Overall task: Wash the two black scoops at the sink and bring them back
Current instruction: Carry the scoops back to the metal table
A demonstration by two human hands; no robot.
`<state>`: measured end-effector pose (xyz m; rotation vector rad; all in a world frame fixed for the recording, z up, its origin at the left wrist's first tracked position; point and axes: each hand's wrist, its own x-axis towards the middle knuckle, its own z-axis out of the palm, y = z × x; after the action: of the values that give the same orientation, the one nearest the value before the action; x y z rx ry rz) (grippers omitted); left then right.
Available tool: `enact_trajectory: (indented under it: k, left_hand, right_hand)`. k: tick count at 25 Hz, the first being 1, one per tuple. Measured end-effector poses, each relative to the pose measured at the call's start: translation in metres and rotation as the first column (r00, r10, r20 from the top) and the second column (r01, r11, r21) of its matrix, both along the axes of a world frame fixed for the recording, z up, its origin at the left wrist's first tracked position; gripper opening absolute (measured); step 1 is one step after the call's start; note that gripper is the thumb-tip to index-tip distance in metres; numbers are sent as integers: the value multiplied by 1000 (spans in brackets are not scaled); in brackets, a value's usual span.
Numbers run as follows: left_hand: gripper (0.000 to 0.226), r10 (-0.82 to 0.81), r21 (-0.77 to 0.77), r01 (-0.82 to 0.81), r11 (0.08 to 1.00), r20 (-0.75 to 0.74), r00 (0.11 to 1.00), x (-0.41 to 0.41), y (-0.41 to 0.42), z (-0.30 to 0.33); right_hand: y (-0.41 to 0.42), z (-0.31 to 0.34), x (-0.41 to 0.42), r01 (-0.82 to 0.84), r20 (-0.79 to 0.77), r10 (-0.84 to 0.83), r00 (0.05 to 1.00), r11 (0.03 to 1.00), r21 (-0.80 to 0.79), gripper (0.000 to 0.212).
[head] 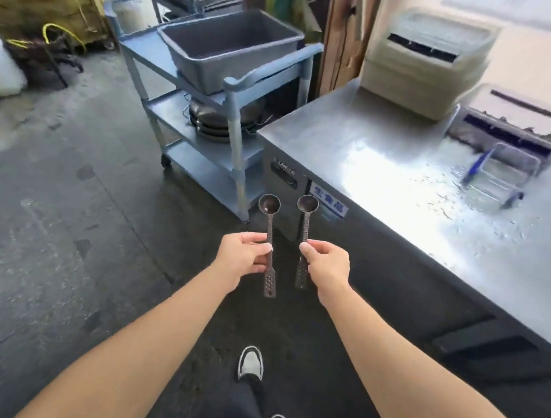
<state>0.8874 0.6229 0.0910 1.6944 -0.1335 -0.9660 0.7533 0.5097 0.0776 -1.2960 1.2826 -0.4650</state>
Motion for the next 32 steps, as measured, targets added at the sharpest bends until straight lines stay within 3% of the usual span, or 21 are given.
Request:
enact_trajectory:
  k: [5, 11, 16, 25, 32]
  left_hand:
    - [22, -225, 28, 224, 974, 50, 973, -15, -119, -2]
    - [22, -462, 8, 462, 887, 38, 886, -25, -242, -6]
    - [27, -603, -3, 603, 798, 1, 798, -23, -321, -13]
    - [24, -689, 32, 691, 722, -46, 723, -46, -438, -26]
    - [21, -683, 25, 684, 729, -42, 729, -87, -537, -27]
  right_hand:
    - [-84, -10, -50, 262, -40, -262, 964, 965, -17, 1]
    - [-173, -16, -72, 483, -42, -483, 875, 876, -9, 17]
    - [-233, -17, -74, 606, -8, -606, 795, 795, 5, 13]
    - [-309, -37, -102, 723, -41, -722, 691, 689, 41, 14]
    - [-412, -48, -133, 717, -12, -717, 696, 695, 57, 12]
